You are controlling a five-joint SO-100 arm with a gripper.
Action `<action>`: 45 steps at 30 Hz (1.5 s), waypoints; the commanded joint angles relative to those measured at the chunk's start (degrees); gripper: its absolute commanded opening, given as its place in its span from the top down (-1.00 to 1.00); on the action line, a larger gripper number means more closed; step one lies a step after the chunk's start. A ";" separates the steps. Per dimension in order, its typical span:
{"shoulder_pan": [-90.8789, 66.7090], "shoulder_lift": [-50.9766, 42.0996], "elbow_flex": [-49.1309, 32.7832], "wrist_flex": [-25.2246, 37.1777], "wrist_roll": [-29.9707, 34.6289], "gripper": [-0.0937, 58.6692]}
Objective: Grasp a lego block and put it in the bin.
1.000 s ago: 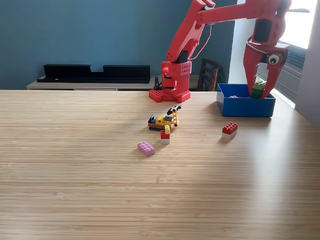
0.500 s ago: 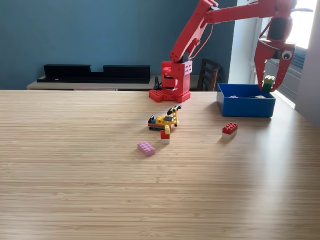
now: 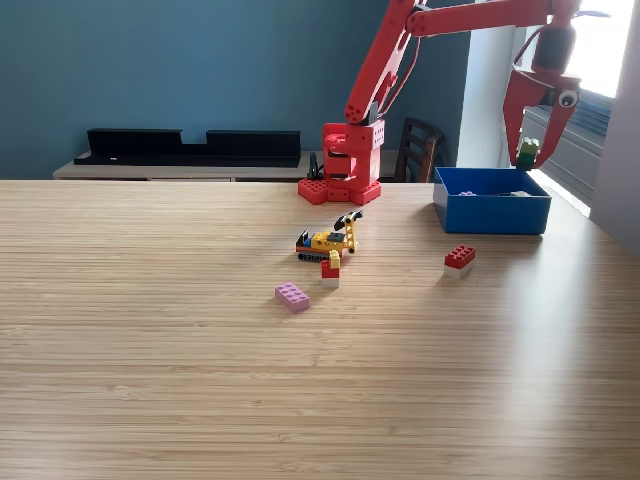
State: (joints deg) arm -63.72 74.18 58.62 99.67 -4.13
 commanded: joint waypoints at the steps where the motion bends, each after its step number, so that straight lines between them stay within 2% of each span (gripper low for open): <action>1: -0.09 13.27 0.62 2.72 -0.62 1.00; 3: -0.44 14.41 1.05 2.72 -0.97 0.95; 5: -0.79 14.68 1.67 2.72 -1.23 0.48; 7: -1.14 14.68 1.93 2.64 -1.41 0.14; 10: -1.41 14.68 1.67 2.64 -1.32 0.04; 15: -1.49 14.68 1.58 2.64 -1.41 0.07; 18: -0.62 14.77 0.79 2.64 -1.14 0.17; 20: 0.62 14.77 0.00 2.64 -0.79 0.37; 22: 3.08 14.68 -0.79 2.55 -0.09 0.72; 24: 5.98 14.59 -1.14 2.46 0.44 0.99; 39: 40.69 14.50 1.05 -3.08 -0.97 0.99; 45: 46.76 14.50 3.87 -4.92 -2.64 0.99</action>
State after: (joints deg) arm -18.98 83.06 62.23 95.89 -6.06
